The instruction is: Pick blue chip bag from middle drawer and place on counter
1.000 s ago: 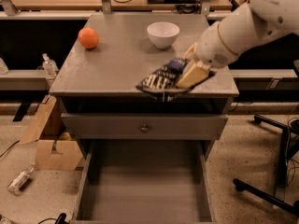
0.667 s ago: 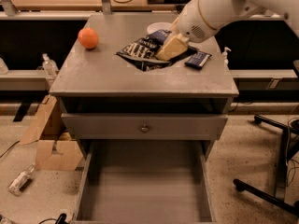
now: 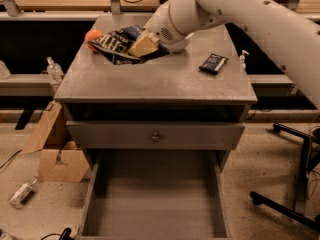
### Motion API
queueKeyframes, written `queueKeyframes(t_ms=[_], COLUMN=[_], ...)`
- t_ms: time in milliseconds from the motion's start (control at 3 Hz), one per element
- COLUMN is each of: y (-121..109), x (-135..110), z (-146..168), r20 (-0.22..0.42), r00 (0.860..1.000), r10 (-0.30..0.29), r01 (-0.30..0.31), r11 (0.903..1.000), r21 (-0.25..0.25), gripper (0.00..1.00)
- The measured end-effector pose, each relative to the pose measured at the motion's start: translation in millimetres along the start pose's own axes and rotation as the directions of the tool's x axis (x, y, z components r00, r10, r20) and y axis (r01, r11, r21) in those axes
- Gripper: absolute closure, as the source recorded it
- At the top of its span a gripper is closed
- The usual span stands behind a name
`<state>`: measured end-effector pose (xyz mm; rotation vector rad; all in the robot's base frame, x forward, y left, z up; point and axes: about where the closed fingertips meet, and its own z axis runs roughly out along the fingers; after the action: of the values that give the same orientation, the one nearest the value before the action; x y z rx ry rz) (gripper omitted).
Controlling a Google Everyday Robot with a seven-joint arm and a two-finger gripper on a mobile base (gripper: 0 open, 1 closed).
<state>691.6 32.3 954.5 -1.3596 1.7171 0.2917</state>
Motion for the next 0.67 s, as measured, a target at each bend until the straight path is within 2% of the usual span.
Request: queueKeyframes(t_ms=[333, 667], y=[0.8, 2.4], x=[-4.1, -4.7], z=[11.2, 13.2], r20=[0.019, 0.019], r00=[1.000, 1.000], r10=[0.002, 0.001], r01=[-0.002, -0.001], r11=[1.0000, 1.0000], r21=[-0.001, -0.005], gripper=[0.86, 0.63])
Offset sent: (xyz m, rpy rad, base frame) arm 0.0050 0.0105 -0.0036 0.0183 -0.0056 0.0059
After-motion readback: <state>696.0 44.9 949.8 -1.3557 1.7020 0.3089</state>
